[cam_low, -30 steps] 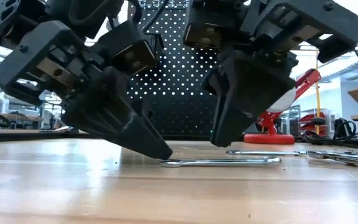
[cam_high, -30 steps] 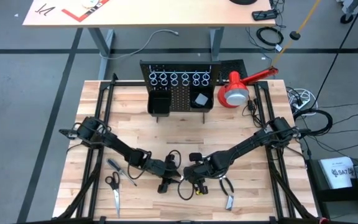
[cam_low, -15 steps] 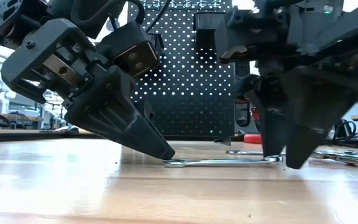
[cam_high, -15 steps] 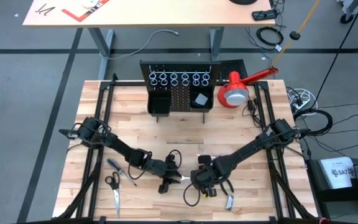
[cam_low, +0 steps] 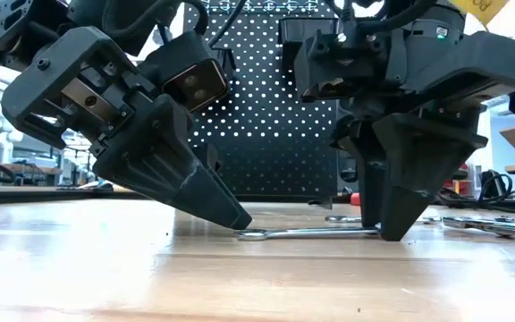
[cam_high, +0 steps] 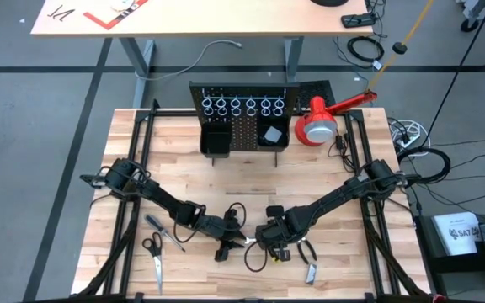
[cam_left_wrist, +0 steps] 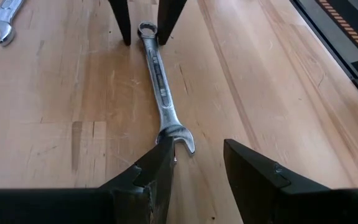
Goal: Hang tools onto peg board
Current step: Hang the bottom wrench on the pegboard
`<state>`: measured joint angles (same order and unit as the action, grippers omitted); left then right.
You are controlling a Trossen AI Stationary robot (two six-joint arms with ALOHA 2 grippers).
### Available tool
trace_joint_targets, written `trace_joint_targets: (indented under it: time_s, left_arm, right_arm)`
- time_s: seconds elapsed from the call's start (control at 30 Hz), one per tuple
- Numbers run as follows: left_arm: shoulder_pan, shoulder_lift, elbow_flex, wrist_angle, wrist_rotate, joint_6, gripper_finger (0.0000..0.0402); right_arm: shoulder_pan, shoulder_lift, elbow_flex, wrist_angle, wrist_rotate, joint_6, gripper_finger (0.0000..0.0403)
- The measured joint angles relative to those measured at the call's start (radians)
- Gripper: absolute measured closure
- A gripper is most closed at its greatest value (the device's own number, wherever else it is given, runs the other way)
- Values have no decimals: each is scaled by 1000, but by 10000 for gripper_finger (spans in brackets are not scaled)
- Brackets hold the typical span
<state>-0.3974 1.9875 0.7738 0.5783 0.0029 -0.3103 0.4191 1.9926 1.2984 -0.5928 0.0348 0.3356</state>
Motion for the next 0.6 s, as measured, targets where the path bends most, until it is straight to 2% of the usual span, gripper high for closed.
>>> trace_joint_targets:
  time_s: [0.23,0.43,0.6]
  left_arm:
    - [7,0,-2,0,15,-3,249]
    - [9,0,-2,1,15,1,249]
    - [10,1,-2,13,14,1,249]
  right_arm:
    - [-2,37,3,-2,10,-8,306]
    - [-3,39,3,-8,-4,-26,361]
    - [-3,41,1,-11,-4,-30,362]
